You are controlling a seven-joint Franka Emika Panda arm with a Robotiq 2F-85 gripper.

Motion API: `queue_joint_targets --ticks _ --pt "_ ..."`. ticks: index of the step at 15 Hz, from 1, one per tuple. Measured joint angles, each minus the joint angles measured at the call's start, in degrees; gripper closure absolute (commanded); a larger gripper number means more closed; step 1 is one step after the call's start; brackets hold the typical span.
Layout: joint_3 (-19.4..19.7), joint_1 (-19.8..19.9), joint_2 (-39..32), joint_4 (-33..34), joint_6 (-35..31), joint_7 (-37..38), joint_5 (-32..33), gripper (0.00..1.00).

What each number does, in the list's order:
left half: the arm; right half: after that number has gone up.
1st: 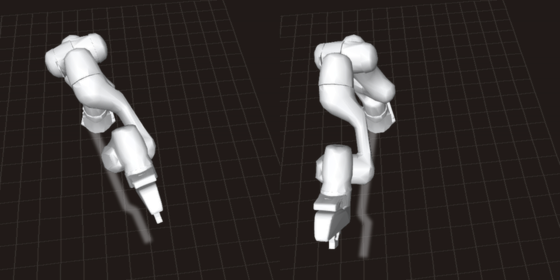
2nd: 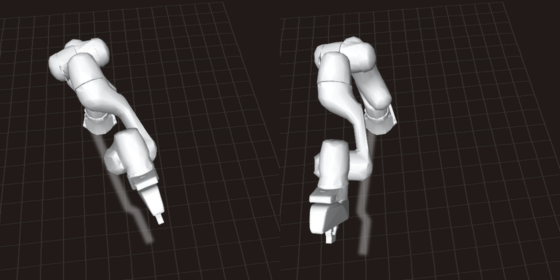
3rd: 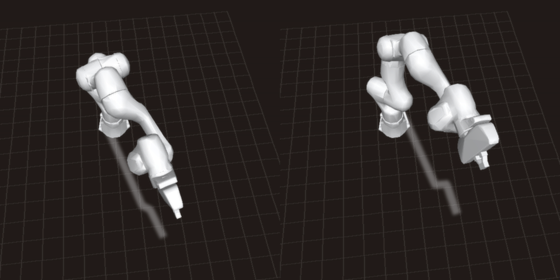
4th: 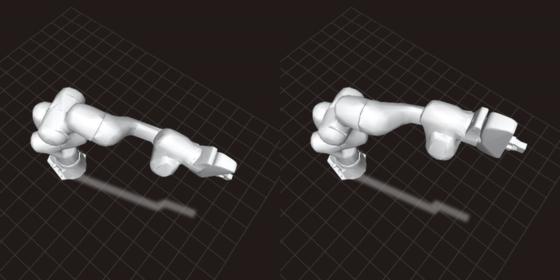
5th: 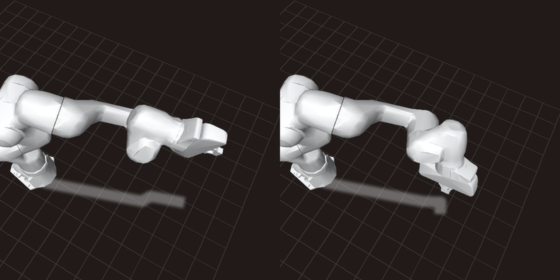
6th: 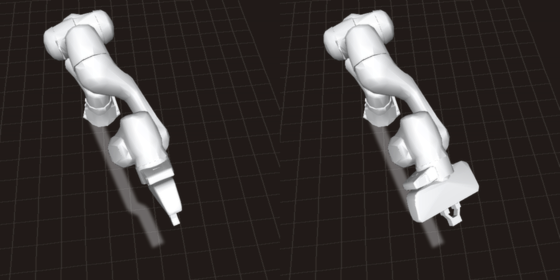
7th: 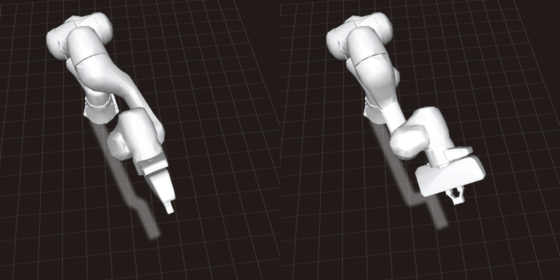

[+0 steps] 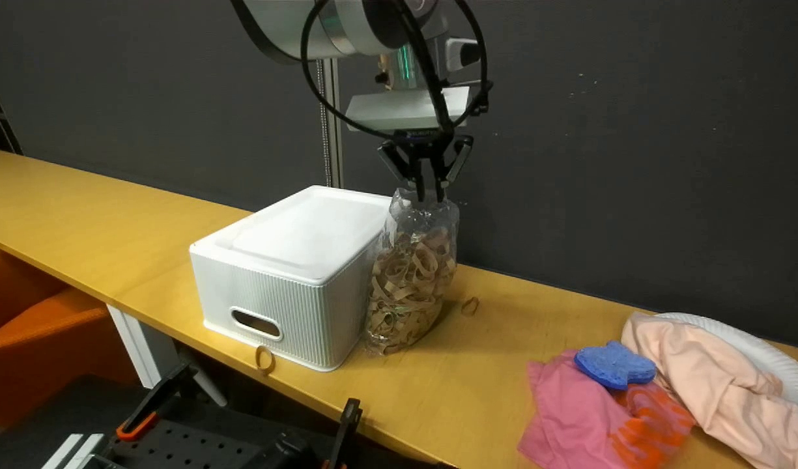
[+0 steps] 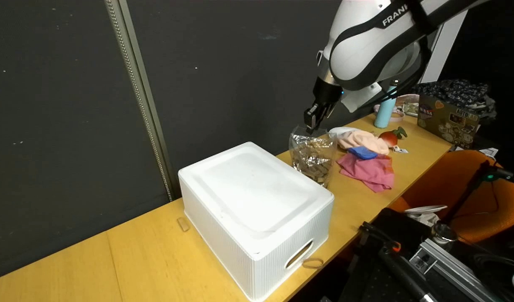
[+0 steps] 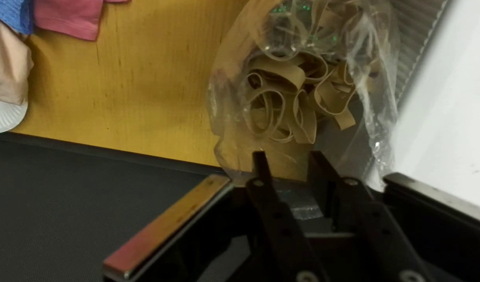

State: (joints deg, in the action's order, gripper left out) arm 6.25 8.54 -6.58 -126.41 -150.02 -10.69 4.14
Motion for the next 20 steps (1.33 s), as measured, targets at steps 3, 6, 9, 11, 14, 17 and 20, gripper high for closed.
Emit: queue_joint_targets --ticks 3,6,9,11,14,17,20 --pt "1.06 0.33 0.89 0.07 -0.18 0.0 0.71 0.15" --pt "3.14 1.69 0.82 0.74 -1.46 0.02 1.38 0.0" --pt "4.51 3.71 -0.55 1.04 -2.9 0.0 1.06 0.0" --pt "4.81 4.86 -2.51 1.38 -3.64 0.0 0.85 0.0" --pt "4.83 5.98 -6.5 1.99 -5.81 -0.01 -0.83 0.0" --pt "4.42 6.59 -10.87 3.4 -7.73 -0.18 -3.44 0.0" --pt "1.66 8.18 -15.33 5.09 -10.72 -2.17 -7.8 0.0"
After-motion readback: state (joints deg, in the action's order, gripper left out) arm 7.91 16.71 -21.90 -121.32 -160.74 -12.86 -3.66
